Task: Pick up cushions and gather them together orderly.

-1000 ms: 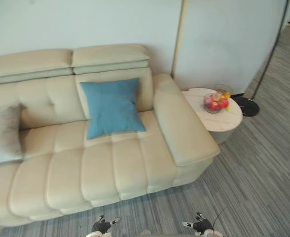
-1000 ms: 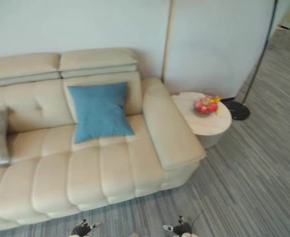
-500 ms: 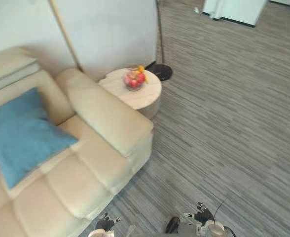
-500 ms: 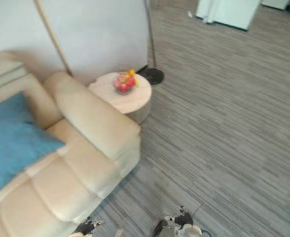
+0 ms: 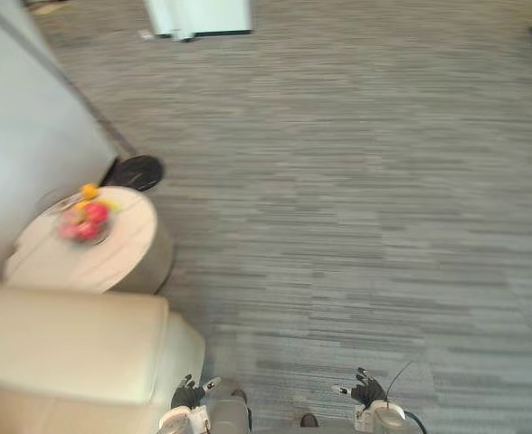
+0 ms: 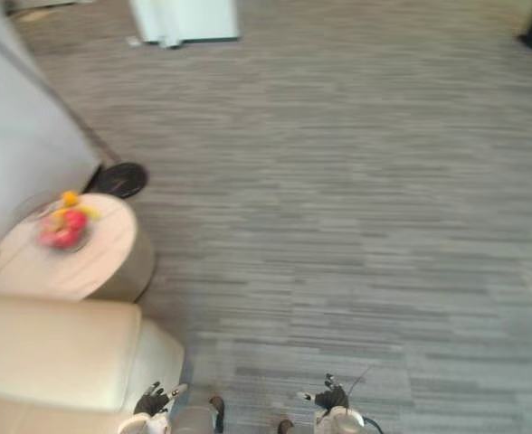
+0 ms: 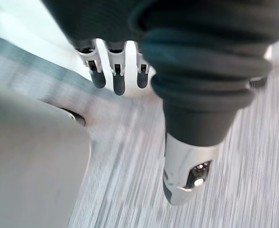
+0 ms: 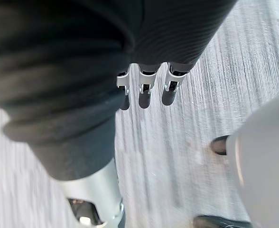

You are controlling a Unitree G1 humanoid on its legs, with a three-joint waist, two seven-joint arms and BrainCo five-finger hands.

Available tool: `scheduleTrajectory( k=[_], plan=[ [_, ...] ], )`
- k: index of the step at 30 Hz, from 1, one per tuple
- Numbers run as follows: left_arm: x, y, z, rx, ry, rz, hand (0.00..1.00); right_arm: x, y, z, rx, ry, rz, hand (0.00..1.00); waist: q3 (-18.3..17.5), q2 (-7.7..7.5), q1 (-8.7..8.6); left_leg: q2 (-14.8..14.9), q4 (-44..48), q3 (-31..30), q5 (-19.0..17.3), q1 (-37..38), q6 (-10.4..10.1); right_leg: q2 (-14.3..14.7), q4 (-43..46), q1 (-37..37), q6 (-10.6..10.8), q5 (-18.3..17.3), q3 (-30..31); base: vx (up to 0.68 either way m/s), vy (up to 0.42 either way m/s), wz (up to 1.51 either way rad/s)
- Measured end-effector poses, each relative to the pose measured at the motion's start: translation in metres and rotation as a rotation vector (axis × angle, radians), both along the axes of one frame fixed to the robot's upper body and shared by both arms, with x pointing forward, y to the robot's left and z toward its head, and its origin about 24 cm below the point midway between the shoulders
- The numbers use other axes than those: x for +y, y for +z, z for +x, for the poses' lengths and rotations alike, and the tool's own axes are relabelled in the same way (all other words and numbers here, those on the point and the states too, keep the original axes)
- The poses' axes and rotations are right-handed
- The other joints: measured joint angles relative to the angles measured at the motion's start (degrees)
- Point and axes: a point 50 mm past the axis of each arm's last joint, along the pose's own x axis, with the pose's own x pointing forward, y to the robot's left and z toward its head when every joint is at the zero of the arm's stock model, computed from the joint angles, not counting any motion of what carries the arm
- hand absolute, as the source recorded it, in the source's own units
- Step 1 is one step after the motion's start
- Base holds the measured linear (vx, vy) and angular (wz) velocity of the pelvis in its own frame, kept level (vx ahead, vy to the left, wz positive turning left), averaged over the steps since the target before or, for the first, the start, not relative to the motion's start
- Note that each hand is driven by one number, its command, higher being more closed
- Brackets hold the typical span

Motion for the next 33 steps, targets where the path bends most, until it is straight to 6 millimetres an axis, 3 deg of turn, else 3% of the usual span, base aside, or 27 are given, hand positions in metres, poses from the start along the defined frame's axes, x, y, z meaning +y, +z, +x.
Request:
scheduleTrajectory(
  k=[2,3,4,6,7,8,10,12,13,14,15,16,17,18,19,20,21,22,24,26,27,28,29,30,32,33],
  plan=[
    [0.006,0.001,0.001,-0.004,0.011,0.012,0.00,0.014,0.000,0.003,-0.012,-0.009,0.043,0.00,0.08,-1.43,1.33,0.33,-1.25,6.28,-1.20,3.94,0.46,-2.29,5.28,-3.04,2.32,0.28,-5.53,0.28,0.172,-1.68],
    [0.005,0.001,0.002,-0.003,-0.004,0.014,0.00,0.018,0.001,0.005,-0.025,-0.047,0.074,0.00,0.01,-1.55,1.34,0.30,-2.91,9.80,-1.18,6.49,0.53,-4.73,7.77,-4.76,3.98,0.79,-12.42,0.25,0.142,-1.39],
    [0.003,0.001,0.004,-0.001,-0.029,0.014,0.00,0.019,0.002,0.006,-0.038,-0.088,0.093,0.00,0.18,-1.16,1.12,0.27,-4.32,11.91,-1.18,8.63,0.55,-7.62,8.34,-4.85,4.31,0.52,-21.54,0.22,0.121,-1.19],
    [-0.001,0.001,0.006,0.003,-0.057,0.010,0.00,0.017,0.002,0.006,-0.040,-0.116,0.099,0.00,0.13,-0.66,0.88,0.75,-6.17,15.57,-1.20,11.59,0.56,-10.91,5.47,-3.87,2.94,1.16,-33.76,0.22,0.043,-0.97],
    [-0.003,0.001,0.008,0.003,-0.076,0.010,0.00,0.014,0.002,0.006,-0.041,-0.135,0.099,0.00,0.16,-0.55,0.63,0.97,-7.12,16.90,-1.20,12.60,0.56,-10.77,1.48,-4.16,2.07,2.21,-36.39,0.28,-0.039,-1.02],
    [-0.004,0.000,0.008,0.008,-0.098,0.009,0.00,0.011,0.003,0.008,-0.048,-0.137,0.090,0.00,0.13,-0.02,0.19,1.48,-7.90,17.65,-1.21,13.29,0.52,-9.31,-1.07,-4.65,0.51,4.68,-36.34,0.25,-0.079,-0.79],
    [-0.011,-0.001,0.008,0.020,-0.139,0.002,0.00,-0.004,0.004,0.010,-0.048,-0.147,0.056,0.00,-0.38,1.55,0.05,3.28,-8.88,18.01,-0.70,14.31,-0.18,-6.63,-3.04,-4.89,-0.62,7.00,-36.41,0.28,-0.139,-1.09],
    [-0.023,-0.001,0.013,0.012,-0.179,-0.015,0.00,-0.023,0.005,0.012,-0.042,-0.154,0.010,0.00,0.57,3.73,-0.10,3.26,-9.58,17.76,0.85,16.51,-1.30,-8.42,4.93,-7.87,-0.77,6.90,-37.37,0.30,-0.140,-1.05],
    [-0.026,-0.001,0.015,0.009,-0.186,-0.019,0.00,-0.030,0.006,0.012,-0.044,-0.161,-0.005,0.00,0.75,3.85,-0.53,3.01,-9.51,17.59,1.42,16.89,-1.18,-9.35,8.08,-8.89,-1.54,6.67,-37.47,0.18,-0.120,-0.61],
    [-0.031,-0.001,0.016,0.008,-0.197,-0.029,0.00,-0.042,0.007,0.006,-0.037,-0.176,-0.033,0.00,0.46,4.63,-1.17,3.71,-7.03,17.13,1.96,18.40,-1.76,-9.38,10.57,-11.56,-1.54,3.89,-37.70,0.14,-0.126,-0.49],
    [-0.023,-0.002,0.010,0.020,-0.188,-0.013,0.00,-0.036,0.004,0.000,-0.022,-0.181,-0.019,0.00,-0.74,2.70,-0.96,3.63,-1.77,16.93,1.88,17.57,-1.93,-8.38,1.14,-9.15,-3.45,7.89,-38.36,0.29,-0.259,-0.75],
    [-0.021,-0.002,0.009,0.019,-0.153,-0.014,0.00,-0.036,0.001,-0.010,-0.001,-0.181,-0.020,0.00,-1.10,2.78,-1.14,6.69,10.18,15.62,1.98,14.71,-1.80,-5.94,-2.13,-5.70,-4.22,6.15,-38.84,0.39,-0.245,-0.92],
    [-0.017,-0.001,0.006,0.014,-0.125,-0.011,0.00,-0.036,0.001,-0.011,-0.003,-0.177,-0.020,0.00,-0.87,3.72,-0.70,10.53,21.91,13.52,5.73,10.66,1.46,-2.67,-5.08,-2.83,-4.59,5.78,-37.32,0.39,-0.224,-1.08],
    [-0.016,-0.002,0.005,0.017,-0.115,-0.011,0.00,-0.034,0.001,-0.010,-0.003,-0.172,-0.017,0.00,-0.46,4.20,-0.37,12.33,28.88,12.00,10.60,8.21,3.63,-0.93,-6.55,-0.87,-4.86,5.49,-35.62,0.28,-0.088,-1.11],
    [-0.015,-0.002,0.004,0.020,-0.113,-0.011,0.00,-0.033,0.001,-0.009,-0.005,-0.173,-0.014,0.00,-0.13,4.03,0.26,13.41,35.44,9.21,14.32,5.29,3.99,0.42,-7.73,0.98,-5.16,5.14,-33.78,0.35,-0.063,-1.15],
    [-0.014,-0.001,0.005,0.015,-0.117,-0.007,0.00,-0.032,0.001,-0.009,-0.004,-0.178,-0.012,0.00,0.07,3.88,0.39,12.31,41.71,5.95,8.45,0.86,2.40,1.33,-8.54,2.94,-5.79,3.64,-30.20,0.37,-0.039,-1.24],
    [-0.012,0.000,0.008,0.008,-0.119,-0.001,0.00,-0.032,0.001,-0.008,-0.002,-0.187,-0.010,0.00,0.30,3.53,0.35,10.12,42.83,4.99,3.94,-2.98,2.11,1.36,-9.67,4.52,-5.79,3.37,-27.09,0.45,-0.021,-1.34],
    [-0.012,0.002,0.012,-0.007,-0.124,0.003,0.00,-0.034,0.001,-0.008,0.004,-0.194,-0.014,0.00,0.52,3.12,0.74,8.40,40.25,5.46,0.66,-5.74,2.63,1.10,-11.05,6.04,-5.63,3.50,-24.03,0.31,0.016,-1.28],
    [-0.014,0.003,0.015,-0.027,-0.147,0.011,0.00,-0.031,0.000,-0.007,0.006,-0.221,0.003,0.00,0.63,3.21,1.97,5.87,29.54,6.65,-2.01,-9.43,2.77,0.70,-13.34,8.58,-5.15,3.47,-19.07,0.41,0.094,-1.54],
    [-0.015,0.005,0.019,-0.039,-0.155,0.014,0.00,-0.032,-0.001,-0.010,0.009,-0.260,0.006,0.00,0.62,2.97,2.14,0.71,11.39,1.76,-0.63,-10.44,1.29,-0.53,-14.91,11.03,-3.26,2.22,-15.33,0.45,0.182,-1.24],
    [-0.016,0.004,0.018,-0.036,-0.157,0.014,0.00,-0.033,-0.001,-0.011,0.013,-0.266,0.003,0.00,0.74,2.88,2.28,-1.94,1.97,-2.34,4.76,-10.87,0.75,-1.26,-15.59,13.03,-1.80,0.71,-12.48,0.53,0.264,-1.19],
    [-0.012,0.005,0.017,-0.033,-0.160,0.025,0.00,-0.029,-0.002,-0.014,0.023,-0.266,0.010,0.00,-0.35,1.35,3.10,-4.21,0.53,-3.49,8.13,-9.74,0.86,-2.85,-16.27,14.29,-0.32,0.23,-9.62,0.58,0.258,-1.00],
    [-0.009,0.005,0.018,-0.035,-0.165,0.035,0.00,-0.026,-0.003,-0.015,0.024,-0.268,0.019,0.00,-1.01,0.33,2.74,-5.02,0.28,-2.57,7.65,-9.15,0.96,-3.99,-16.60,14.83,-0.32,0.31,-8.92,0.65,0.215,-0.63],
    [-0.010,0.008,0.026,-0.050,-0.182,0.038,0.00,-0.023,-0.004,-0.018,0.035,-0.268,0.026,0.00,-1.05,-0.66,2.27,-5.23,3.02,-1.01,6.16,-9.48,2.76,-5.26,-15.61,14.56,0.63,1.72,-7.77,0.65,0.195,-0.26],
    [-0.006,0.008,0.027,-0.054,-0.164,0.042,0.00,-0.018,-0.005,-0.016,0.032,-0.272,0.042,0.00,-0.44,-1.29,3.08,-4.43,11.42,1.84,4.88,-9.85,4.37,-6.52,-11.31,14.80,0.86,4.45,-3.88,0.68,0.259,-0.56],
    [-0.004,0.007,0.023,-0.045,-0.141,0.039,0.00,-0.017,-0.005,-0.018,0.029,-0.285,0.047,0.00,-1.36,-1.50,3.27,-4.63,9.98,3.66,2.56,-8.36,5.05,-6.77,-3.81,12.94,2.09,4.67,-2.22,0.53,0.251,-1.06]
  ],
)
